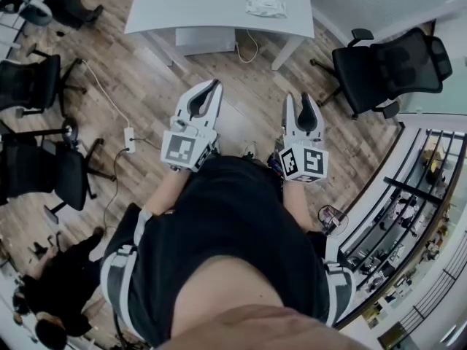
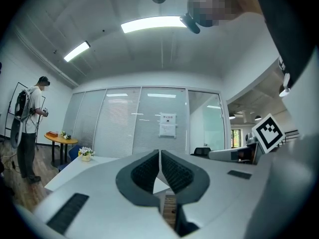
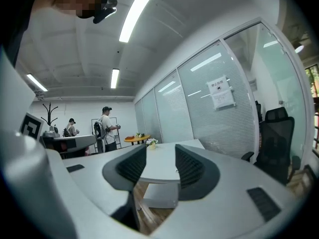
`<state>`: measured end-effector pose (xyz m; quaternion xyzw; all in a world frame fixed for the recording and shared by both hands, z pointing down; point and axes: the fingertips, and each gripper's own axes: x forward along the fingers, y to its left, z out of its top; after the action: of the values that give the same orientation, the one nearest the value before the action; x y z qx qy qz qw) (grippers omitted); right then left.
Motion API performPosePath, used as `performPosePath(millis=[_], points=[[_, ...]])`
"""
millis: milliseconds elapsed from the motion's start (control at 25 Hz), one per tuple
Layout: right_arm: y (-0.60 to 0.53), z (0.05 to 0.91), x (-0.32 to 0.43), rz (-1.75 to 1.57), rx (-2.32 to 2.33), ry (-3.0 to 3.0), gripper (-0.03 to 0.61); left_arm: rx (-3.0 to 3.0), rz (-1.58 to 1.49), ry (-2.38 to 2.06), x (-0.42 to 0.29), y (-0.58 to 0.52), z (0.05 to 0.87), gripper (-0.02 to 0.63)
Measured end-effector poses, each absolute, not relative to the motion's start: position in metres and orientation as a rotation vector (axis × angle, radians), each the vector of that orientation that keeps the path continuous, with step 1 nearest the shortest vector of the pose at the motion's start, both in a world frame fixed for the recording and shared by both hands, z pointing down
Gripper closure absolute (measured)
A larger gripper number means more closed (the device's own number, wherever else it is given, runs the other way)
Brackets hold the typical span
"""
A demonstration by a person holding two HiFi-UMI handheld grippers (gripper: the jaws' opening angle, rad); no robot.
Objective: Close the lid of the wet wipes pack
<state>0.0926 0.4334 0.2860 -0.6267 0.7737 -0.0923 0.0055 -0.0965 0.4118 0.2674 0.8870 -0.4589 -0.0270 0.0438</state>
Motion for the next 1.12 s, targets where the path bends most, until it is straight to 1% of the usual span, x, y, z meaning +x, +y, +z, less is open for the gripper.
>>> performPosePath(millis=[40,320,760,920,1120], points=[[0.432,0.288,0.091,-0.308,-1.966,2.421,0.371,2.709,-0.087,-1.399,-0.098,0.413,0.268,0.580],[0.426,0.285,0.066,-0.287,-1.997,2.415,0.373,2.719,-0.096,-1.381,-0.124,0.410,0.269,0.580],[0.402,0.306,0.024,-0.292,-2.061,2.386,0.376,2.704,-0.081,-1.316,-0.176,0.388,0.300,0.580],[0.381,0.316,0.023,-0.319,-2.051,2.396,0.377,2.675,-0.080,-1.300,-0.173,0.365,0.316,0.580],[0.327,0.326,0.043,-0.321,-2.010,2.400,0.380,2.694,-0.047,-1.301,-0.148,0.320,0.330,0.580]])
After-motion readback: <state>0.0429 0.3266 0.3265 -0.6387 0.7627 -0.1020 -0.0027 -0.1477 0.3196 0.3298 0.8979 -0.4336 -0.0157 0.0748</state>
